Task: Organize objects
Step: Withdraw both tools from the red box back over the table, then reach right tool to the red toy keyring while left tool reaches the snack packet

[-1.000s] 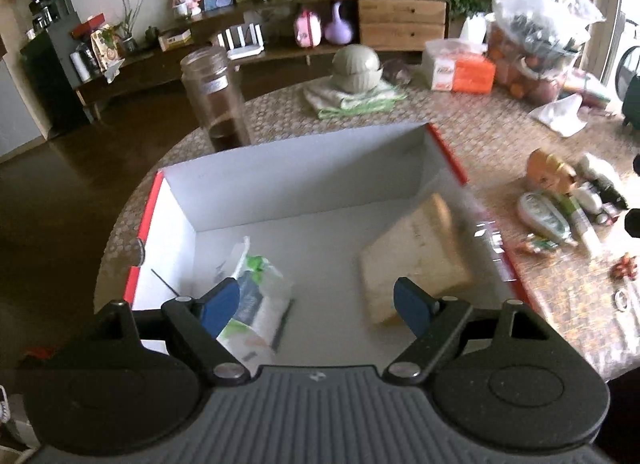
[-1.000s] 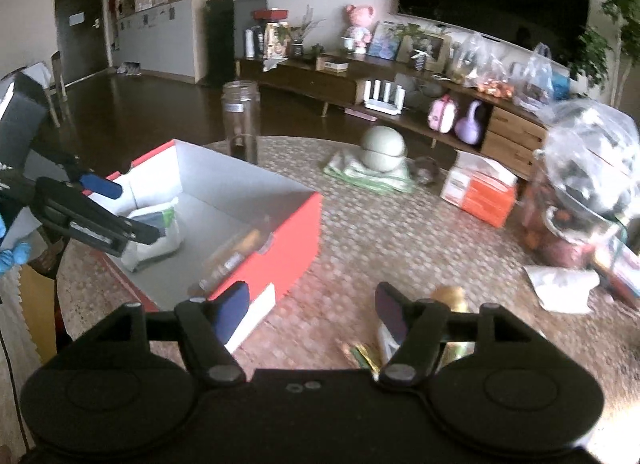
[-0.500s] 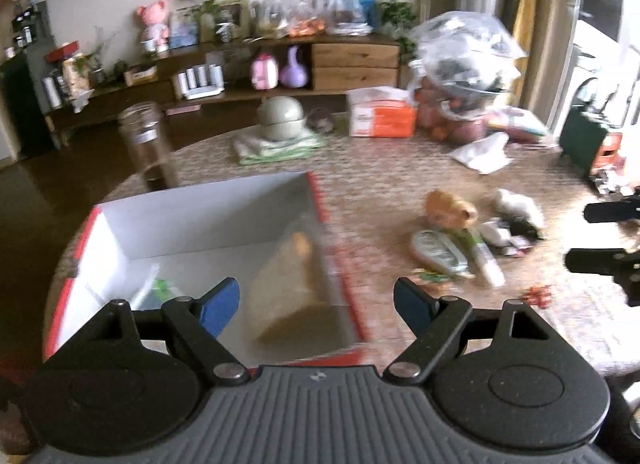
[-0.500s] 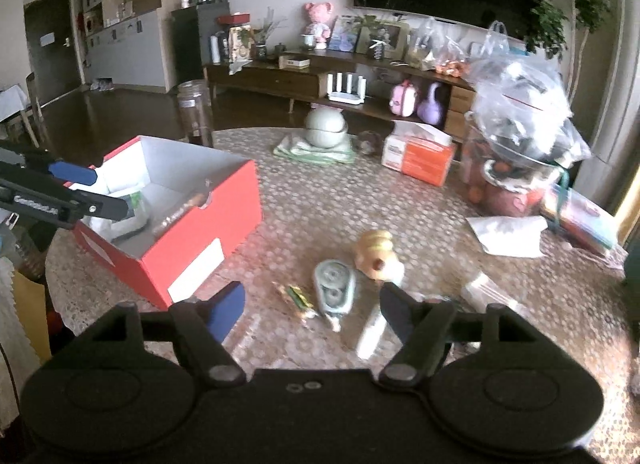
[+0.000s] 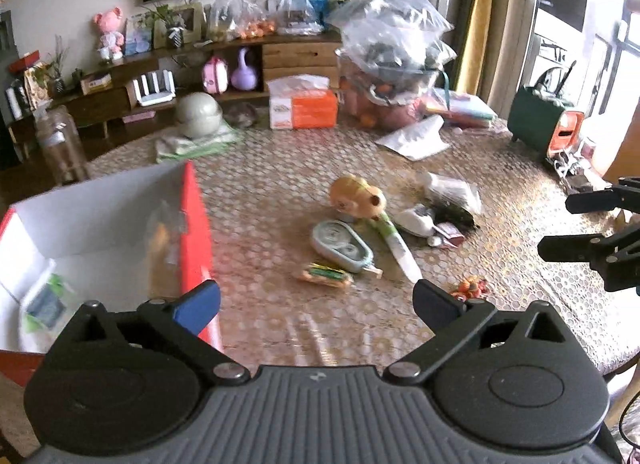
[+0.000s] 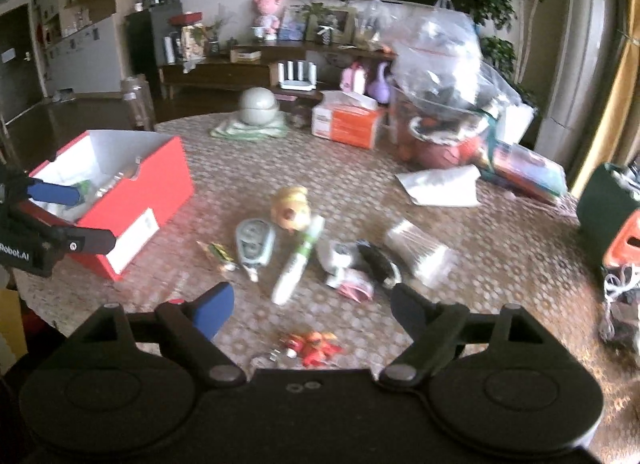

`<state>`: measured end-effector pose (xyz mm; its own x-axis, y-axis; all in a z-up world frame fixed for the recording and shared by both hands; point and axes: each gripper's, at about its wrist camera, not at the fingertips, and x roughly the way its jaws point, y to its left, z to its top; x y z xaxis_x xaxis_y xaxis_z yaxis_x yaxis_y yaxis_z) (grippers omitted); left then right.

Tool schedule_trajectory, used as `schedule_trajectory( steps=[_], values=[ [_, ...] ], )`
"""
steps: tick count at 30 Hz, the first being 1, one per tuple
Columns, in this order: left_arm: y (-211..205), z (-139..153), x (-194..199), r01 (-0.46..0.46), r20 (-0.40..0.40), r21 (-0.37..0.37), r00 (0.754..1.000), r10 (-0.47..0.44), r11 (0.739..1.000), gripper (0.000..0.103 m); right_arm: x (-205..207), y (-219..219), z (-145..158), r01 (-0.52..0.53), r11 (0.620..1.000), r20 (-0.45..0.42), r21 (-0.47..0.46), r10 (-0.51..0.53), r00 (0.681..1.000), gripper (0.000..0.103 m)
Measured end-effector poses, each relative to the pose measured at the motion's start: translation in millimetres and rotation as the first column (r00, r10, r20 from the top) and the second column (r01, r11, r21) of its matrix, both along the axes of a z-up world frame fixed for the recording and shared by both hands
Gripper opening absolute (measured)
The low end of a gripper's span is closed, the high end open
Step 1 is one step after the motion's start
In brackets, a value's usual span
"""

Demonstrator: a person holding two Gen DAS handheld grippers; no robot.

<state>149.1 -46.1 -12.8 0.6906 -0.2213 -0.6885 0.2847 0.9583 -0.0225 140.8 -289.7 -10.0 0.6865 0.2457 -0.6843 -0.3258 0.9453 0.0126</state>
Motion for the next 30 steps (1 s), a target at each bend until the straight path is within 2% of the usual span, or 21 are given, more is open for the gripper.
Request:
schedule_trajectory(
  steps=[7, 16, 19, 24, 30],
  values=[
    [-25, -34, 19, -0.009, -0.018, 0.046, 1.000, 0.010, 0.999, 0.103, 0, -15, -23, 0.028, 0.999, -0.026, -0.015, -0.028, 0.999, 0.085],
    [-41, -74, 51, -0.028, -0.042, 0.091, 0.999, 0.032, 0.995, 0.103, 3, -5, -52, -0.006, 0.999, -0.052, -0.044, 0.004, 0.999, 0.085],
    [-42, -85, 61, -0.029, -0.061, 0.087, 0.998, 0.035, 0.996, 0.103, 8, 1, -63, -0.016, 0.999, -0.071, -0.048, 0.013, 0.997, 0.085],
    [-44, -98, 74, -0.011, -0.049, 0.122, 0.999, 0.017, 0.992, 0.103, 18, 7, -79, -0.015, 0.999, -0.102, -0.042, 0.010, 0.995, 0.085],
    [-38, -112, 90, -0.022, -0.073, 0.115, 0.997, 0.030, 0.993, 0.103, 29, 16, -96, -0.016, 0.998, -0.130, -0.053, 0.009, 0.992, 0.084]
  ],
)
